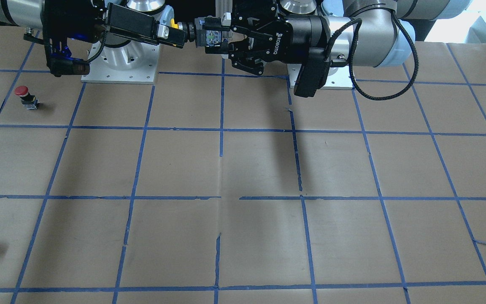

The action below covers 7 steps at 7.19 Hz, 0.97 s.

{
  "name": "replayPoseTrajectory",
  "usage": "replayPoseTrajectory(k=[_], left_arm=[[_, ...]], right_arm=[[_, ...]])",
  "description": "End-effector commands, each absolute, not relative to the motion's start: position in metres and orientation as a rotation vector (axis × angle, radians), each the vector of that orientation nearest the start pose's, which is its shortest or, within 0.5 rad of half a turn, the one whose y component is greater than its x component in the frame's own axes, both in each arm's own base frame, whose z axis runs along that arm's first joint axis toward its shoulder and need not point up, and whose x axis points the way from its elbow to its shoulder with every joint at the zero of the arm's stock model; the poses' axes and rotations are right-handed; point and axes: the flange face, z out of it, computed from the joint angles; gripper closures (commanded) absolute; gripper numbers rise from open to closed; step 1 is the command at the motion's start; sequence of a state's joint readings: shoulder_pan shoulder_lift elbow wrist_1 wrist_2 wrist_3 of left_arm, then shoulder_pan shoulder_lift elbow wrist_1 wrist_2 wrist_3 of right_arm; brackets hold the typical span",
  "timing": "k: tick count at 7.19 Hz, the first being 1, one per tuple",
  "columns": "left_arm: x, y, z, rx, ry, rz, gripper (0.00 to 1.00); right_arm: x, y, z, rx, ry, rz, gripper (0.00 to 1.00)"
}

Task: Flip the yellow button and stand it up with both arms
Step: 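Grasp the yellow cap with the right gripper while the left gripper opens and releases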

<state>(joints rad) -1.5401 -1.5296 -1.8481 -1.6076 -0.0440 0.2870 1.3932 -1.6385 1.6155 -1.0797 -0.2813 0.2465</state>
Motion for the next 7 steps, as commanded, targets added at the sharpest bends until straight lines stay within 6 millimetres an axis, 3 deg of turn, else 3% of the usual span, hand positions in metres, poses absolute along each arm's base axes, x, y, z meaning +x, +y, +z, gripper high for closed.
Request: replayPoseTrajectory(k=[1, 2, 5, 6, 7], left_arm=[[-0.219, -0.469, 0.472, 0.033, -1.539, 0.029, 0.33], [-0.219, -0.469, 0.480, 0.080, -1.538, -0.021, 0.01], [-0.218, -0.469, 0.481, 0.075, -1.543, -0.018, 0.00], [-0.212, -0.470, 0.473, 0.084, -1.601, -0.021, 0.00], [-0.210, -0.468, 0.467, 0.068, -1.697, -0.025, 0.00]], right_arm=[[0.147, -0.474, 0.528, 0.694, 1.717, 0.468, 0.81], [0.147, -0.474, 0.527, 0.696, 1.717, 0.471, 0.80], [0.144, -0.474, 0.529, 0.694, 1.723, 0.456, 0.80], [0.135, -0.473, 0.523, 0.647, 1.852, 0.413, 0.82], [0.113, -0.477, 0.513, 0.608, 1.970, 0.345, 0.82]])
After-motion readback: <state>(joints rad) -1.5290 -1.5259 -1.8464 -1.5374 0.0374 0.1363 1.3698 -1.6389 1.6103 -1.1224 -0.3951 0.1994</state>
